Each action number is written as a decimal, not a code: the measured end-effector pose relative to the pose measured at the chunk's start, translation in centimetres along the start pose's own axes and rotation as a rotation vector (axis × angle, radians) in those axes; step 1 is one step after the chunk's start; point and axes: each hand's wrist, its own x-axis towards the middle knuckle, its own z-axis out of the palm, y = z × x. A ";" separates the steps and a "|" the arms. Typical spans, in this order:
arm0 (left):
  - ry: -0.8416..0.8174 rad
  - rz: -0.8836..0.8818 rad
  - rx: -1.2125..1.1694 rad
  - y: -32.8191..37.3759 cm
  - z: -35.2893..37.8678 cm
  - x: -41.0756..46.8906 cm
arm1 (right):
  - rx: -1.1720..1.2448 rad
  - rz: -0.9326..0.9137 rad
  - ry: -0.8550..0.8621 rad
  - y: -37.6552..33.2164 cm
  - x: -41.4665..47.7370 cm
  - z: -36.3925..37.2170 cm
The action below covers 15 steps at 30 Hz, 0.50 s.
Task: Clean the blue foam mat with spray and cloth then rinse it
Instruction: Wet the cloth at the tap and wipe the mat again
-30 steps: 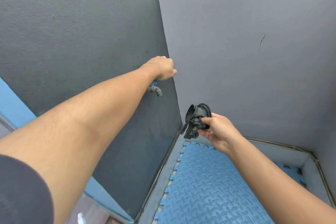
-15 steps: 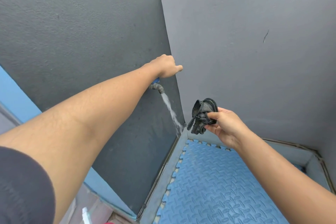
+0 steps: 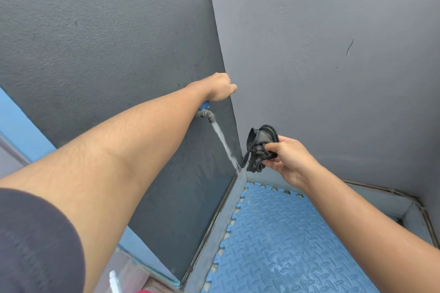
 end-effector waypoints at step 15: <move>-0.008 -0.008 -0.064 -0.1 0.1 0.0 | -0.026 -0.026 -0.020 -0.5 0.4 1.3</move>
